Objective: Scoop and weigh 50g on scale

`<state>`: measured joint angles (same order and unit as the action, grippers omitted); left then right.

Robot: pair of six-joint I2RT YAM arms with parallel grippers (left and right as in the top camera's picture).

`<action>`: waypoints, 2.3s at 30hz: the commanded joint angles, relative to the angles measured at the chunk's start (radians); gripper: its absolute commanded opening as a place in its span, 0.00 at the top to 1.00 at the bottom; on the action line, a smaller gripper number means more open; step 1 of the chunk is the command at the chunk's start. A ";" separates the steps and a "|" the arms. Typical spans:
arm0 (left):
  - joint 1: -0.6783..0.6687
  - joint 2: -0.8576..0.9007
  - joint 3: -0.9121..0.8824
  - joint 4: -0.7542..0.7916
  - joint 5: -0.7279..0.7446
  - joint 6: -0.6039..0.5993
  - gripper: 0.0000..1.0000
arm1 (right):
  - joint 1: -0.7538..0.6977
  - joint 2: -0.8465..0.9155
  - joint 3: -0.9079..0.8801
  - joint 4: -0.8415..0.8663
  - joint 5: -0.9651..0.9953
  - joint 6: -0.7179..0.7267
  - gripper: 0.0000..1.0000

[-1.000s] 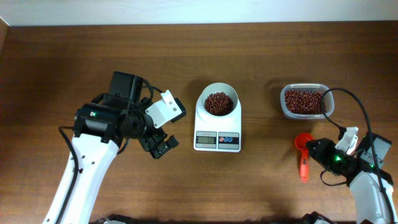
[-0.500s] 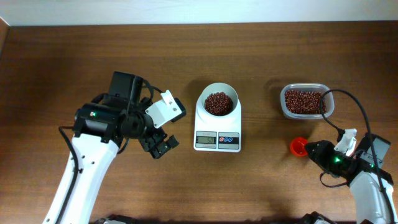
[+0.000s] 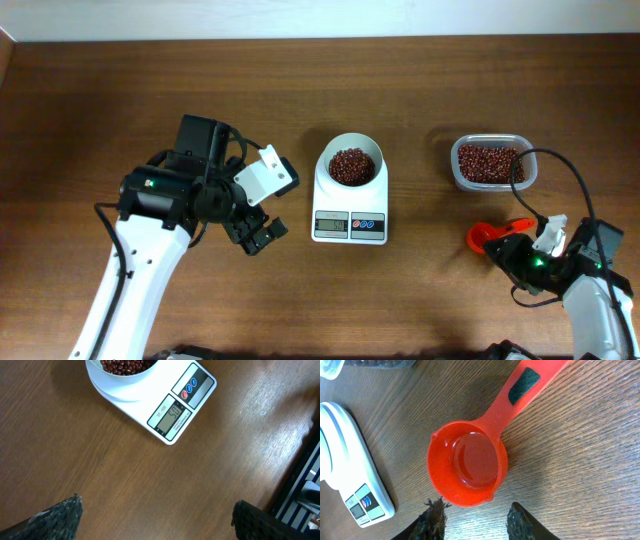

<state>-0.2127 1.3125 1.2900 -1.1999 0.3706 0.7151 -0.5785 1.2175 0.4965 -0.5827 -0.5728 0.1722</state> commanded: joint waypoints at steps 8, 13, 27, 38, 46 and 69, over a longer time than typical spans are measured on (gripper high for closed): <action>0.004 -0.017 -0.001 0.002 0.014 0.009 0.01 | 0.012 0.003 0.003 0.022 -0.025 -0.008 0.55; 0.004 -0.017 -0.001 0.002 0.015 0.009 0.01 | 0.095 0.004 0.002 0.067 -0.018 -0.007 0.53; 0.004 -0.017 -0.001 0.002 0.014 0.009 0.01 | 0.188 0.092 0.003 0.275 -0.031 0.071 0.53; 0.004 -0.017 -0.001 0.002 0.014 0.009 0.01 | 0.186 0.090 0.027 0.284 -0.111 0.072 0.52; 0.004 -0.017 -0.001 0.002 0.014 0.009 0.01 | 0.185 -0.011 0.242 0.146 -0.158 0.068 0.01; 0.004 -0.017 -0.001 0.002 0.014 0.009 0.01 | 0.185 -0.267 0.515 0.054 -0.157 0.072 0.01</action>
<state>-0.2127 1.3125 1.2900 -1.1995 0.3706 0.7151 -0.3973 0.9527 1.0042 -0.5251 -0.7242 0.2440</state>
